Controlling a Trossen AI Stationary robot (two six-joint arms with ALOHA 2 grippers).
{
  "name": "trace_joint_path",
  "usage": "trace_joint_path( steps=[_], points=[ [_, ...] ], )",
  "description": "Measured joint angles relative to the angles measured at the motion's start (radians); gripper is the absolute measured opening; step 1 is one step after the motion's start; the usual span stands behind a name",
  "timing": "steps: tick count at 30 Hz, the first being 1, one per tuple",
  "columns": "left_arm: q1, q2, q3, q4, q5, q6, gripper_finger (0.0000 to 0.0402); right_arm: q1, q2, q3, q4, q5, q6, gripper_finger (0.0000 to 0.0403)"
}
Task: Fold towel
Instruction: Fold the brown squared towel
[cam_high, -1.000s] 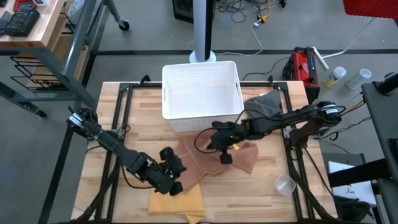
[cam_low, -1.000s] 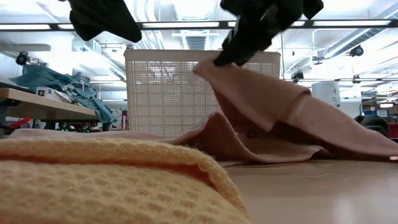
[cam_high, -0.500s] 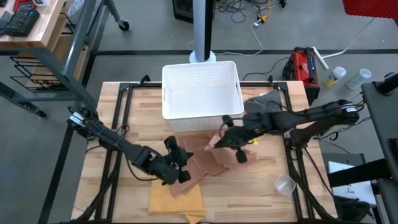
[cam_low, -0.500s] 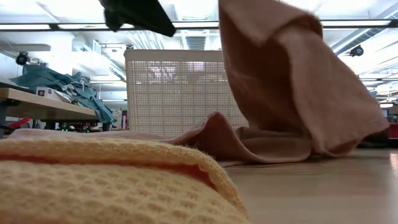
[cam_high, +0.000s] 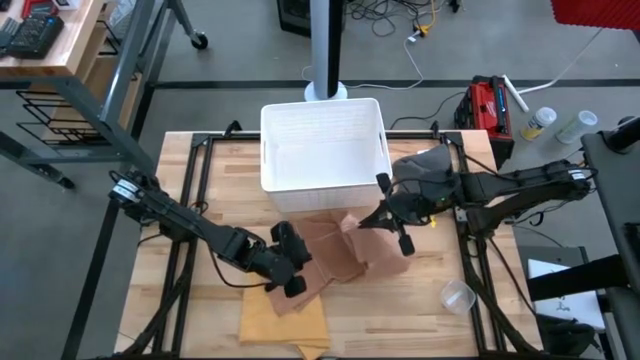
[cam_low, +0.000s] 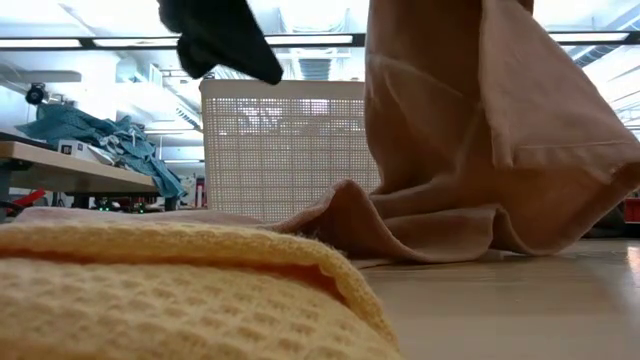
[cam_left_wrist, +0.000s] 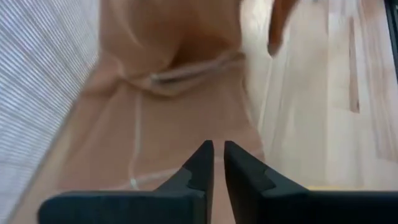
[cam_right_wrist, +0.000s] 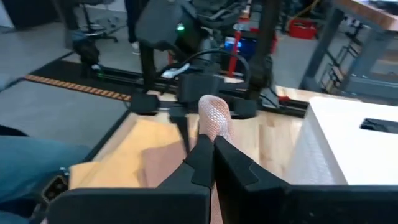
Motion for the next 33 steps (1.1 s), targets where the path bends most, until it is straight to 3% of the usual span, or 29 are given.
trace_joint_path(
  steps=[6,12,15,21,30,33],
  points=[
    [-0.005,0.078,-0.01,0.013,0.1,-0.032,0.0068,-0.001,0.02,-0.028,-0.01,0.024,-0.02,0.0],
    [-0.005,0.163,-0.011,0.05,0.106,-0.06,0.0092,-0.003,0.054,-0.035,-0.004,0.031,-0.039,0.0],
    [-0.005,0.189,-0.009,0.071,0.116,-0.077,0.0096,-0.003,0.071,-0.036,-0.011,0.061,-0.04,0.0],
    [-0.035,0.201,-0.009,0.04,0.3,-0.088,0.0088,-0.012,0.075,-0.035,-0.096,0.103,-0.016,0.0],
    [-0.059,0.201,-0.009,-0.041,0.313,-0.135,0.0086,-0.014,0.078,-0.036,-0.16,0.112,0.026,0.0],
    [-0.065,0.202,-0.012,-0.08,0.363,-0.173,0.0095,-0.014,0.078,-0.036,-0.167,0.112,0.031,0.0]
  ],
)
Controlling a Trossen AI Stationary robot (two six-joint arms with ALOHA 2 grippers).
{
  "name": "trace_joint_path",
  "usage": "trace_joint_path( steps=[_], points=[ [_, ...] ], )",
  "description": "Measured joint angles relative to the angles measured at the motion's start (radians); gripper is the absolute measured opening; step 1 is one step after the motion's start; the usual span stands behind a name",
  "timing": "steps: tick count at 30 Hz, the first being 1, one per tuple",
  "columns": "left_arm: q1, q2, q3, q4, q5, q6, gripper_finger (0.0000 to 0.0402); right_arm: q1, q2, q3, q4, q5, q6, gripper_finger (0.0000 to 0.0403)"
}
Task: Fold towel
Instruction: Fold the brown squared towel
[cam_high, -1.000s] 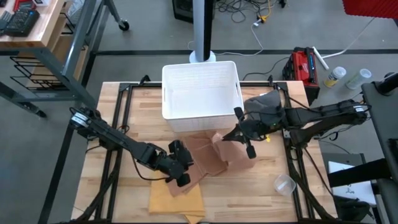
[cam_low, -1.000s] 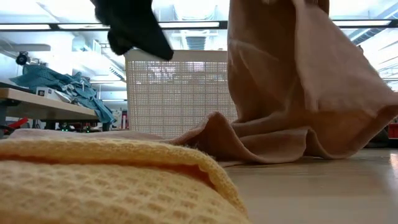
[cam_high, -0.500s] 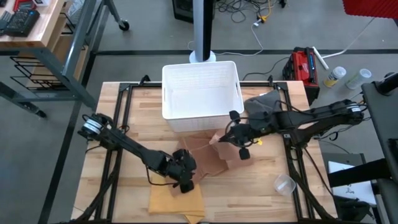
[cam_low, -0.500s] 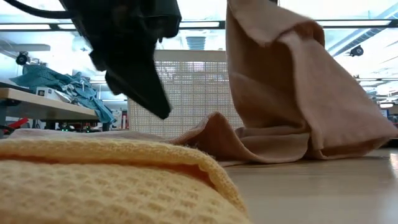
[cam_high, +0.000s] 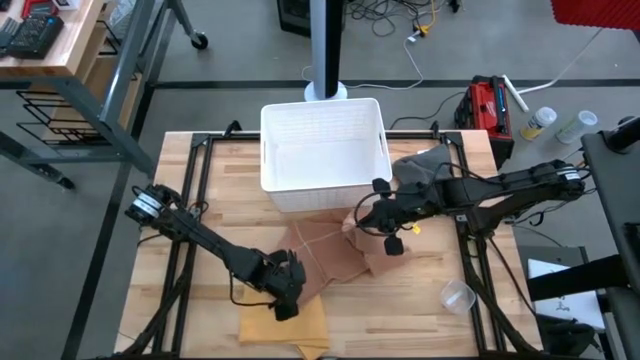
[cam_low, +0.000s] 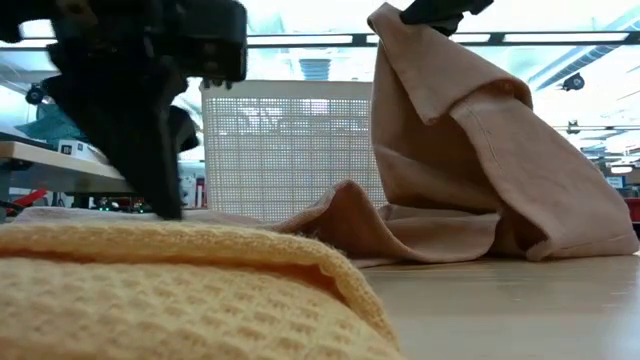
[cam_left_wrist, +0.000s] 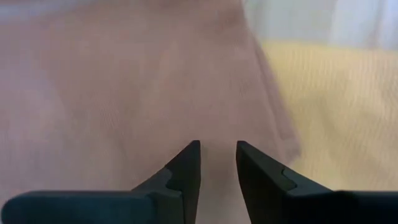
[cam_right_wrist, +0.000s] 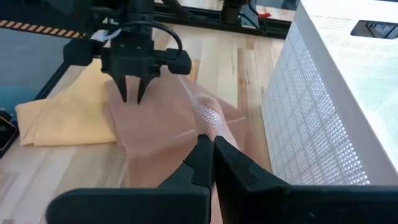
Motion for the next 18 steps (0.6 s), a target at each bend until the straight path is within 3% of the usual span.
trace_joint_path(
  steps=[5,7,9,11,18],
  points=[
    [-0.019,0.03,-0.014,0.009,0.048,0.012,0.0102,0.0,0.0,0.0,-0.052,0.0,0.021,0.0],
    [-0.027,0.052,-0.018,0.012,0.032,0.042,0.0082,0.0,0.0,-0.001,-0.067,0.0,0.026,0.0],
    [-0.039,0.058,-0.017,0.015,-0.001,0.085,0.0036,0.0,0.0,-0.001,-0.092,0.0,0.024,0.0],
    [-0.054,0.058,-0.011,0.015,-0.051,0.114,0.0012,0.002,0.0,-0.001,-0.139,-0.002,0.002,0.0],
    [-0.101,-0.05,-0.002,0.005,-0.345,0.107,0.0001,0.003,0.019,-0.002,-0.311,-0.008,-0.018,0.001]
  ],
)
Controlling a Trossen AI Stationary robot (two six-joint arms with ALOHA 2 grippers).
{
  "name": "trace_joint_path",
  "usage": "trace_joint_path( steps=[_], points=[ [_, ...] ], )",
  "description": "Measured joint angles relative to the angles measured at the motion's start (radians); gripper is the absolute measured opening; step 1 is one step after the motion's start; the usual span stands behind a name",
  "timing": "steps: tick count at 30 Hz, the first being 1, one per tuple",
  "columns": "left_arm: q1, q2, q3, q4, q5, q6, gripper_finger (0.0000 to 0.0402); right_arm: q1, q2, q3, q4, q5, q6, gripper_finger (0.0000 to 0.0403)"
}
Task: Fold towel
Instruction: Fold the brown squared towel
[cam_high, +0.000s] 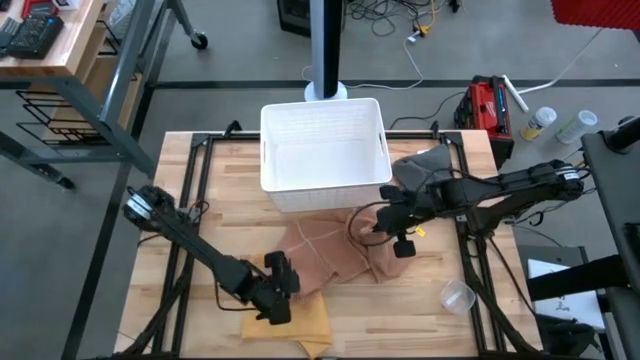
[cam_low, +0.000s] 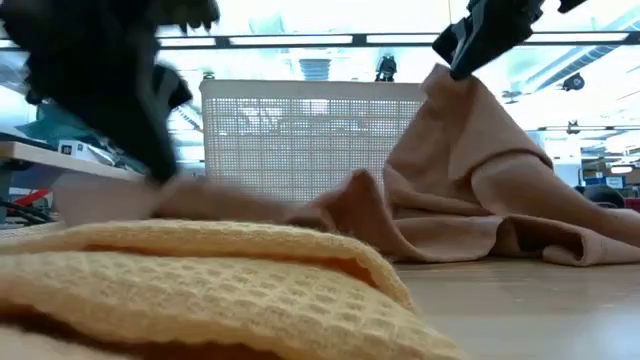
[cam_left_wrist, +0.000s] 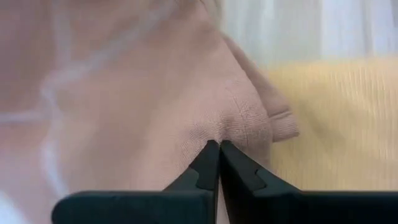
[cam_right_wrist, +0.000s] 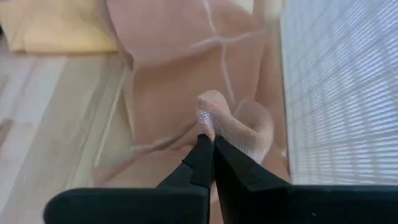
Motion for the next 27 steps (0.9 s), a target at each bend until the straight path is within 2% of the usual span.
trace_joint_path(
  steps=[2,12,18,20,27],
  points=[
    [-0.001,-0.026,0.0,0.008,-0.04,-0.009,0.0001,0.002,0.012,-0.002,0.001,0.0,0.0,0.0026],
    [-0.001,-0.08,0.0,0.035,-0.054,-0.08,0.0,0.044,0.079,0.003,0.133,0.005,-0.05,0.0144],
    [0.004,-0.08,0.0,0.036,-0.054,-0.14,0.0,0.109,0.174,0.023,0.196,0.118,-0.139,0.0192],
    [0.01,-0.08,0.0,0.036,-0.058,-0.173,0.0,0.12,0.221,0.043,0.223,0.125,-0.148,0.0202],
    [0.038,-0.084,0.0,0.052,-0.09,-0.207,0.0,0.147,0.41,0.15,0.242,-0.023,-0.183,0.0233]
  ],
)
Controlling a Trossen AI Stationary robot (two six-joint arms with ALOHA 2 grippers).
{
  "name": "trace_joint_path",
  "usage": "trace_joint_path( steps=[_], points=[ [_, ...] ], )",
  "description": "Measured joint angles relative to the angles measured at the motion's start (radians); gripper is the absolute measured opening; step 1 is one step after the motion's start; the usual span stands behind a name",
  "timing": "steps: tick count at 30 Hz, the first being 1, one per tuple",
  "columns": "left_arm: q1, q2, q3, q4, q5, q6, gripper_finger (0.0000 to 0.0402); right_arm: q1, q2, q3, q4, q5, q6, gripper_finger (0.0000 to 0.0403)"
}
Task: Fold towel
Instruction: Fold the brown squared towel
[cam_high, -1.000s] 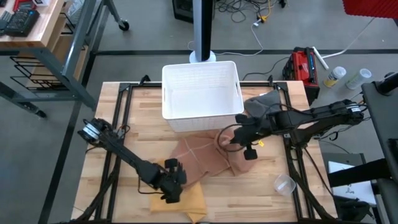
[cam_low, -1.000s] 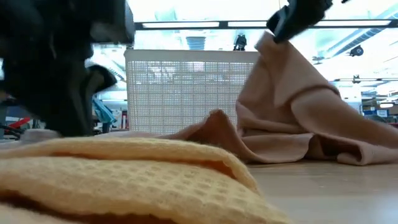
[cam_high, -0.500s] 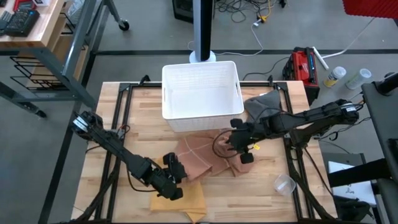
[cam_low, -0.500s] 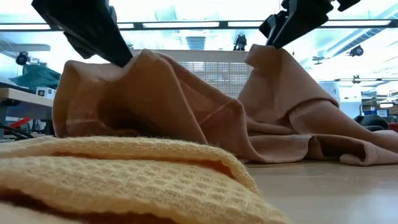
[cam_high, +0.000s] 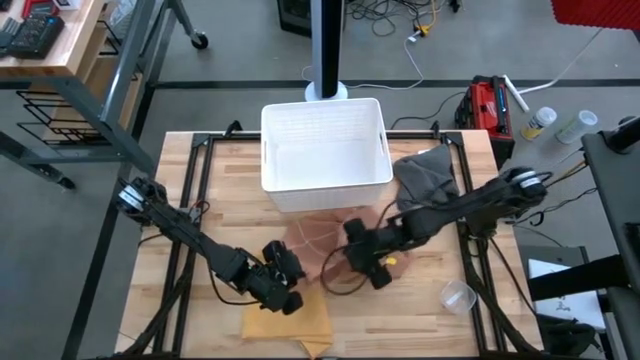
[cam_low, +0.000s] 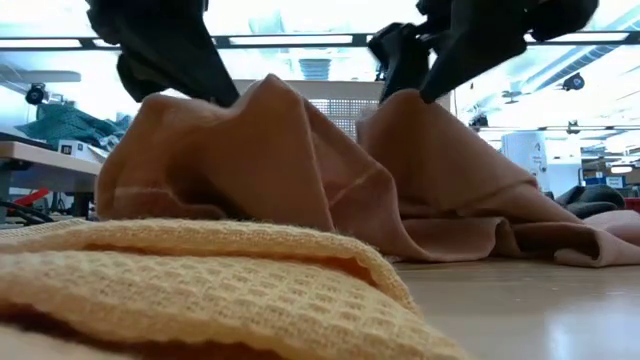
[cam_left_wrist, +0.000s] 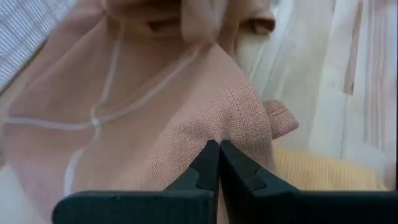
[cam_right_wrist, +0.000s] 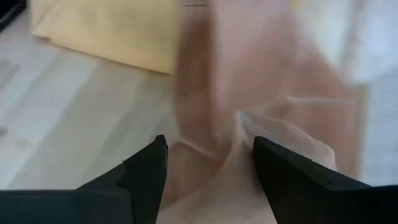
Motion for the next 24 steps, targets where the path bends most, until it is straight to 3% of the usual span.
trace_joint_path(
  steps=[6,14,17,21,24],
  points=[
    [0.005,-0.002,0.0,0.006,-0.015,0.01,0.0,-0.002,0.168,0.099,0.028,-0.005,-0.054,0.0234],
    [0.002,-0.002,0.0,0.017,-0.015,0.01,0.0,-0.013,0.335,0.238,0.072,0.002,-0.063,0.0197],
    [0.002,-0.002,0.0,0.014,-0.012,0.001,0.0,-0.009,0.353,0.257,0.098,0.039,-0.062,0.0149],
    [0.002,-0.003,0.0,0.007,0.064,-0.022,0.0009,-0.01,0.336,0.262,0.08,0.099,-0.066,0.0038],
    [0.001,-0.004,0.0,0.004,0.081,-0.026,0.0026,-0.01,0.3,0.26,0.077,0.117,-0.057,0.0013]
  ],
)
